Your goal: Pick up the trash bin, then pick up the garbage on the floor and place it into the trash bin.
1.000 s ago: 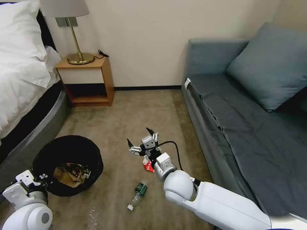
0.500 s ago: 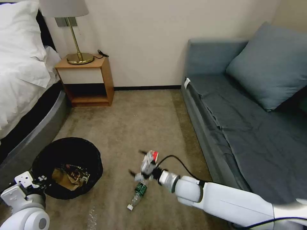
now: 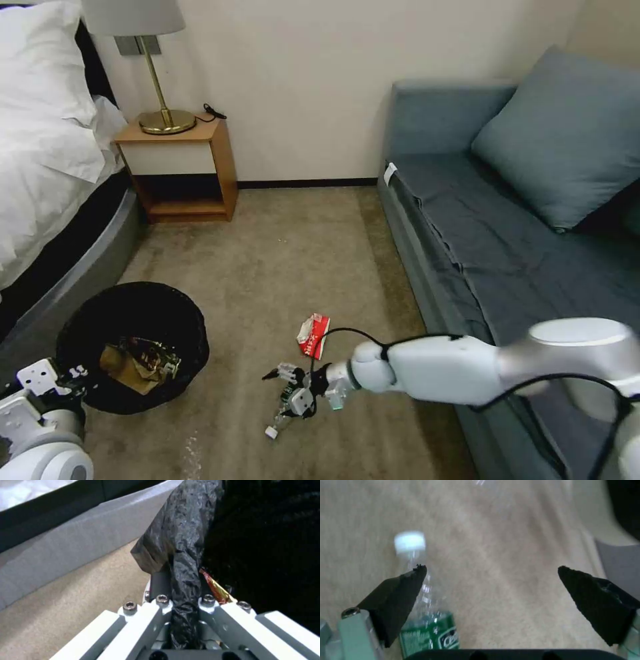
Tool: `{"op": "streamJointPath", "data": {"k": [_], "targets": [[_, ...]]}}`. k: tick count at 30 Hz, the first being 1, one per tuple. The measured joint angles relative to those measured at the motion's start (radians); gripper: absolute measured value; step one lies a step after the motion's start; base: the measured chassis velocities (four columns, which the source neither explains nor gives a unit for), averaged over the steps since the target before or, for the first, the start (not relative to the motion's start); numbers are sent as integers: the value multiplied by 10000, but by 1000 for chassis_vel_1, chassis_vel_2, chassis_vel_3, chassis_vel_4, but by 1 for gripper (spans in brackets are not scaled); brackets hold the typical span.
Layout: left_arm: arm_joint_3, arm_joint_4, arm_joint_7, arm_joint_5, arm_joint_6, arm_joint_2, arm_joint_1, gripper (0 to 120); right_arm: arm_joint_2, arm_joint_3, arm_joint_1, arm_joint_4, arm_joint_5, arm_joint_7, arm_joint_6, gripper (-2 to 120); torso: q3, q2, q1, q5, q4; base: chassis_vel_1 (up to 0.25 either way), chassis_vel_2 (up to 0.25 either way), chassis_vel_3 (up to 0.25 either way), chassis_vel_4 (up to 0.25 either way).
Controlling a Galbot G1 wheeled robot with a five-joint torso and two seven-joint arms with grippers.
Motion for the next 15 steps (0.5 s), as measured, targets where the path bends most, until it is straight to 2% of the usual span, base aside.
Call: {"op": "streamJointPath", "data": {"k": [3,15], "targets": [[18,12,11,2,-32,-17,-17,2,353,7,-321,-1027,-344,-196,368,100,0,0,0,0,-3,0,0,0,0],[11,125,14,-35,-72,-9,-43,2,954,269,-935,-2607,-1031,-199,1129,100,0,-1,0,1,-3,0,0,0,0]]}}
